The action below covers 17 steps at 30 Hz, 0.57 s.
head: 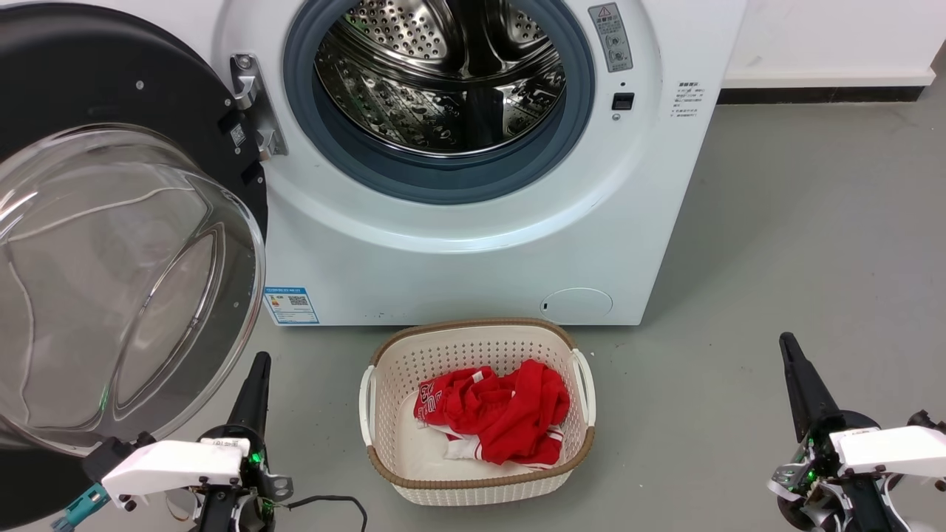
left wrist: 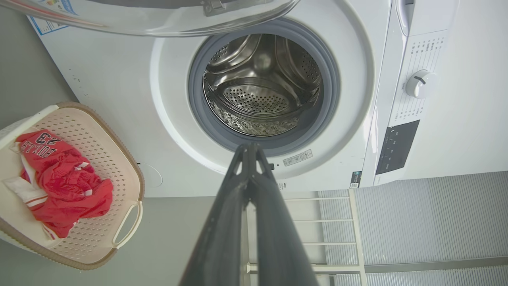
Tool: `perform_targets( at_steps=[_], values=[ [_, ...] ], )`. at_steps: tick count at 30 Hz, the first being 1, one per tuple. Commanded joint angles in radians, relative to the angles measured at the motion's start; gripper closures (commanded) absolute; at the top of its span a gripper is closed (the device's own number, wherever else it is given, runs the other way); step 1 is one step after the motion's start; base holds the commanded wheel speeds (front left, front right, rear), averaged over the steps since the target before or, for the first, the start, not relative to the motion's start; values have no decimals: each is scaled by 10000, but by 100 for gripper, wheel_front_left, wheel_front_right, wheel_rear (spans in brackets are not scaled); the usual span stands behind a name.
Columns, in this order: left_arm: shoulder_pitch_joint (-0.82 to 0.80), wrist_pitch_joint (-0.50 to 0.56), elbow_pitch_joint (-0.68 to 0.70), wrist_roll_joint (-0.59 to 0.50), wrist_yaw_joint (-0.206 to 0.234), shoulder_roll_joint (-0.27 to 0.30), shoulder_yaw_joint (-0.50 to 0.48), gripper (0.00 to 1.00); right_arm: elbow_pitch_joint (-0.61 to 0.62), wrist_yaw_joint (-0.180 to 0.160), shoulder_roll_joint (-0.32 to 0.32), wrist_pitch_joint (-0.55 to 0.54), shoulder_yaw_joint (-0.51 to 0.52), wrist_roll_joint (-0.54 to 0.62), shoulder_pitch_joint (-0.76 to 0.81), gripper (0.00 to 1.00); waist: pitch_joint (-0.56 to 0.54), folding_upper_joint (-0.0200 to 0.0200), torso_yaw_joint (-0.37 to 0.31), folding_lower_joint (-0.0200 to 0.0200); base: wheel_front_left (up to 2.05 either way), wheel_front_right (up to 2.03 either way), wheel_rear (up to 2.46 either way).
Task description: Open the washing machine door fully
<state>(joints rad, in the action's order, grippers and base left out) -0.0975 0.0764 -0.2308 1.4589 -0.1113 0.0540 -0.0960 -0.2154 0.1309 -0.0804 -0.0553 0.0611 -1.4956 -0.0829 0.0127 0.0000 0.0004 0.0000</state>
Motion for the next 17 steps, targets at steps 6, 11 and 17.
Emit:
perform_targets(
  at_steps=[6, 11, 17],
  values=[
    [-124, 168, -58, 555, -113, -12, -79, 100, -93, -3, 10, -124, 73, -549, -203, 100, -28, 0, -1, 0, 0, 0, 0],
    [-134, 260, -99, 914, -154, -26, -130, 100, -173, -3, 24, -185, 105, -897, -240, 100, -51, 0, -2, 0, 0, 0, 0],
    [-147, 358, -142, 1332, -206, -41, -188, 100, -261, -3, 37, -261, 148, -1299, -249, 100, -79, 0, -3, 0, 0, 0, 0]
  ],
)
